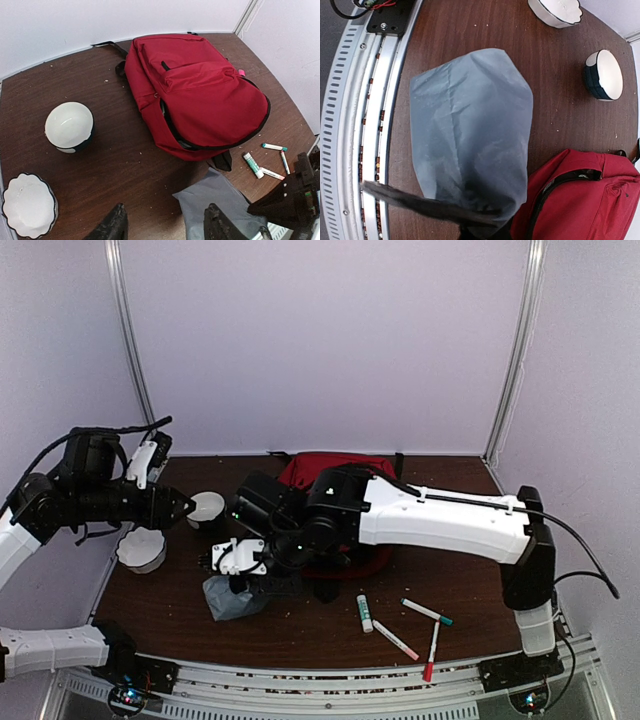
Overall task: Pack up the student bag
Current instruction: Place the pencil case at the corner of the board.
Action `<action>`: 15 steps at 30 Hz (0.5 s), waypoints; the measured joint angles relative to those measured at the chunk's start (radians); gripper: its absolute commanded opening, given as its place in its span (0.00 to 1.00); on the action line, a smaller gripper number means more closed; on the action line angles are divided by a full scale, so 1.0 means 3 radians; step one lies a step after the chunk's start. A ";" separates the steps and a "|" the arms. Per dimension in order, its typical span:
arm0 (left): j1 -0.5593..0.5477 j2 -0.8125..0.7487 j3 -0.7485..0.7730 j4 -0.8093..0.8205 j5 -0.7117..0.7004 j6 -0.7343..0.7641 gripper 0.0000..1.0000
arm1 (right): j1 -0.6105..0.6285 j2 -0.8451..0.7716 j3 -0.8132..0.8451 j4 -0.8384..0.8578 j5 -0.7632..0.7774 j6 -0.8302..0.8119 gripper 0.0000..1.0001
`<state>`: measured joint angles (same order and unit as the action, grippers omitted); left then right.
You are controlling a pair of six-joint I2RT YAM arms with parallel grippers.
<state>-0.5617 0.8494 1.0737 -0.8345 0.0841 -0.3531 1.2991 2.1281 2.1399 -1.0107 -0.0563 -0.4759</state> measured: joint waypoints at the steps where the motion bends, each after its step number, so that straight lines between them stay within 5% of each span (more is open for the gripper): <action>1: 0.0000 -0.0024 0.0008 -0.0020 -0.0015 0.0018 0.54 | 0.0000 0.0062 0.0046 0.0003 0.0025 0.0004 0.00; 8: 0.0000 -0.0027 0.0058 -0.0160 -0.0120 0.0086 0.54 | 0.0001 0.0748 0.0694 -0.0108 0.0045 0.0023 0.02; 15: 0.0000 -0.0020 0.0097 -0.0296 -0.0235 0.0109 0.57 | 0.0015 0.0855 0.0755 0.0070 -0.0009 0.0034 0.18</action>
<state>-0.5617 0.8433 1.1027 -0.9234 0.0135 -0.3202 1.3037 2.3844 2.3665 -0.9897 -0.0589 -0.4656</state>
